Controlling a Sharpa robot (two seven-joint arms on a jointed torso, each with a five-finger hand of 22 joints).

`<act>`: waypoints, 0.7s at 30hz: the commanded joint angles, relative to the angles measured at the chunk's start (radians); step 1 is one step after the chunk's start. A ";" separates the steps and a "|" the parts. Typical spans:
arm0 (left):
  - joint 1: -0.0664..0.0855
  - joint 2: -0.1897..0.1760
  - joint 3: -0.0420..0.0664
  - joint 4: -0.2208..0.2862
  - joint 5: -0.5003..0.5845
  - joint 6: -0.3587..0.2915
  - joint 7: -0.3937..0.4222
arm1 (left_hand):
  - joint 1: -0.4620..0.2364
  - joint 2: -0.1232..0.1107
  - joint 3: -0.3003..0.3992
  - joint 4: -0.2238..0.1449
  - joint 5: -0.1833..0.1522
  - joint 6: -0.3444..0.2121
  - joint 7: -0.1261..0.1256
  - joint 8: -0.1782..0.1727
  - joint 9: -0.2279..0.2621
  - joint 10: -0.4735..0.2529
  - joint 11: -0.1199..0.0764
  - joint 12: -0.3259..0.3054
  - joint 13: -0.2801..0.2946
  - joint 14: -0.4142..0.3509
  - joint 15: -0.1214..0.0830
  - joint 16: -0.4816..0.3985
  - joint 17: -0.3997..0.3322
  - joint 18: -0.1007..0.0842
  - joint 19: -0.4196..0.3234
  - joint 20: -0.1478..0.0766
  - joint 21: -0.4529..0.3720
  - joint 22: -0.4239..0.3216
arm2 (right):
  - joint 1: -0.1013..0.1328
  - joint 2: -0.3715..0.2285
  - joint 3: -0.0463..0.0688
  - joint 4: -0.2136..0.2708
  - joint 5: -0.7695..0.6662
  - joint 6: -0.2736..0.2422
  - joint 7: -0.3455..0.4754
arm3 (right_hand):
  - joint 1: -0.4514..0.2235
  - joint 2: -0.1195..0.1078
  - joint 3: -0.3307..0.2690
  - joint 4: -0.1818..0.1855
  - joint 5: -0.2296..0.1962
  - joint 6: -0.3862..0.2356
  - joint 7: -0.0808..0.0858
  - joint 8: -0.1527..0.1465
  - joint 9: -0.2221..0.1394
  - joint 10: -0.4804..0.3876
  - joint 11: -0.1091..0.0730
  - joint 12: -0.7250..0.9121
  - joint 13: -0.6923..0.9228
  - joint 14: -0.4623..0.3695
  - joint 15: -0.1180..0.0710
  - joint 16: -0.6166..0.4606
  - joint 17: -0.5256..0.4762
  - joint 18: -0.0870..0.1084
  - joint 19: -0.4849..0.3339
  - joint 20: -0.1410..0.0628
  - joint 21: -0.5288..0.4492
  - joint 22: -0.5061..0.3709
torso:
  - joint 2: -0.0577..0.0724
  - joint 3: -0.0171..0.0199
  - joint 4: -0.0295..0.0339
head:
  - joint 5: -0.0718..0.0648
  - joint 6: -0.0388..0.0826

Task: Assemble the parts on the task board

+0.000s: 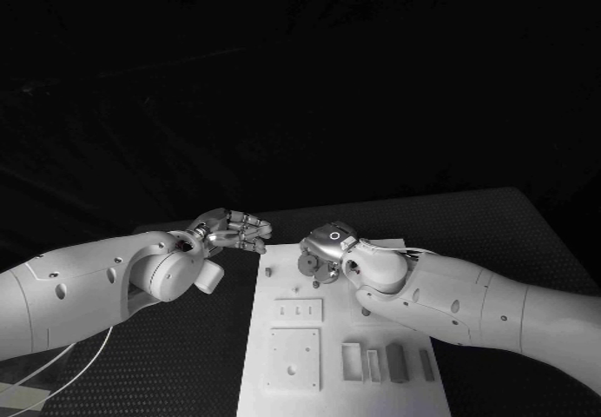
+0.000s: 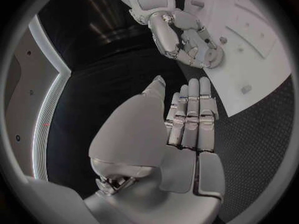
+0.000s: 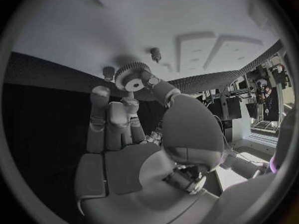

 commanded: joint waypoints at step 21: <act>0.001 -0.001 0.001 0.003 0.000 0.000 0.005 | -0.004 -0.002 -0.003 0.000 -0.001 0.005 0.012 -0.006 0.002 0.007 0.001 -0.003 0.001 0.002 0.000 -0.007 0.003 0.014 0.000 0.002 -0.007 0.001 | -0.018 0.014 0.000 -0.035 0.029 0.022 0.019 | 0.002 -0.018 -0.002 0.007 0.003 -0.033 0.067 -0.042 -0.016 -0.007 0.019 -0.008 -0.004 -0.003 0.012 -0.006 -0.002 0.040 -0.003 0.001 -0.007 0.014 | 0.000 0.0003 -0.0018 | 0.009 -0.010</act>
